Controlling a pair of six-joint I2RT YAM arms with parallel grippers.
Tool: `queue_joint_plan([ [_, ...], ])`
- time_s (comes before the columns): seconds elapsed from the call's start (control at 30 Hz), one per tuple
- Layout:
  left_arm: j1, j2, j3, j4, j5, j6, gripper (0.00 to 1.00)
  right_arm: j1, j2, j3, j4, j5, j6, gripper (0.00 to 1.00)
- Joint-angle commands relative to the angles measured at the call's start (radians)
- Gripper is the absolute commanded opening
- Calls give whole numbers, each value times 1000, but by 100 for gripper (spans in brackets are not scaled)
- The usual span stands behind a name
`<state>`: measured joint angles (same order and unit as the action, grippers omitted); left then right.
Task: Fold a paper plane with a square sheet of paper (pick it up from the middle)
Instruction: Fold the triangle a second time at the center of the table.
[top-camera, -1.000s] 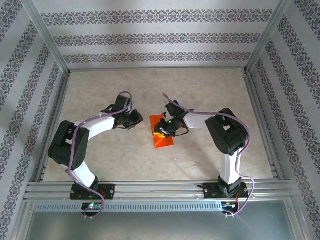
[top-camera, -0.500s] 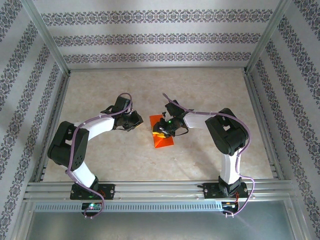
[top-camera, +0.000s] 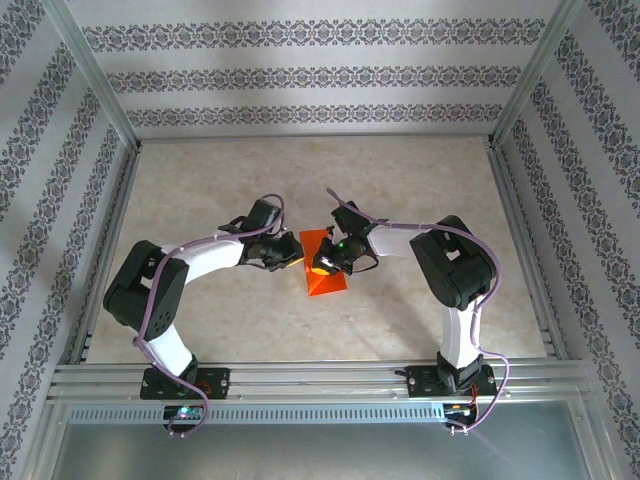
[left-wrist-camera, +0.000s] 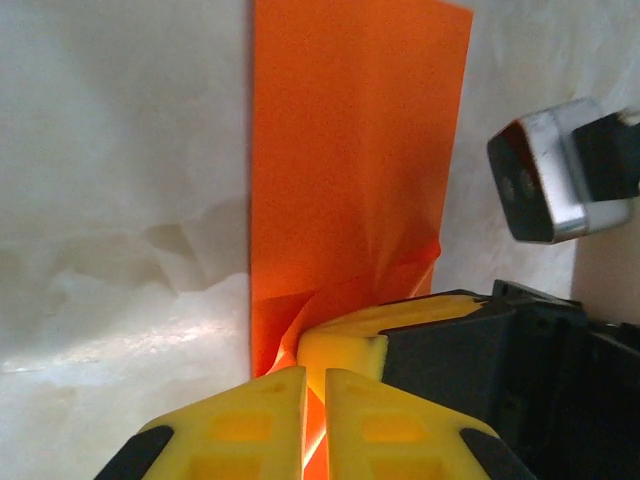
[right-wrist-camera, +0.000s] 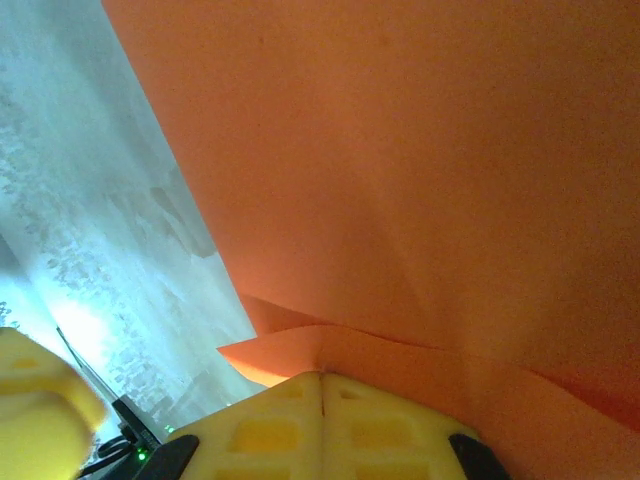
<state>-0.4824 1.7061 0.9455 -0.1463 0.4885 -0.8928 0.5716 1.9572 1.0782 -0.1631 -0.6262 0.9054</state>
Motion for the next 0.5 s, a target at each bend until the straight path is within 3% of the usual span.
queue_joint_plan([
  [0.0,-29,42,42,-7,10,15,13,-3,48,-29,-79,62,-14,0],
  [0.47,-57,116,53,1,-19,-15,8,-4,48,-30,-79,59,-12,0],
])
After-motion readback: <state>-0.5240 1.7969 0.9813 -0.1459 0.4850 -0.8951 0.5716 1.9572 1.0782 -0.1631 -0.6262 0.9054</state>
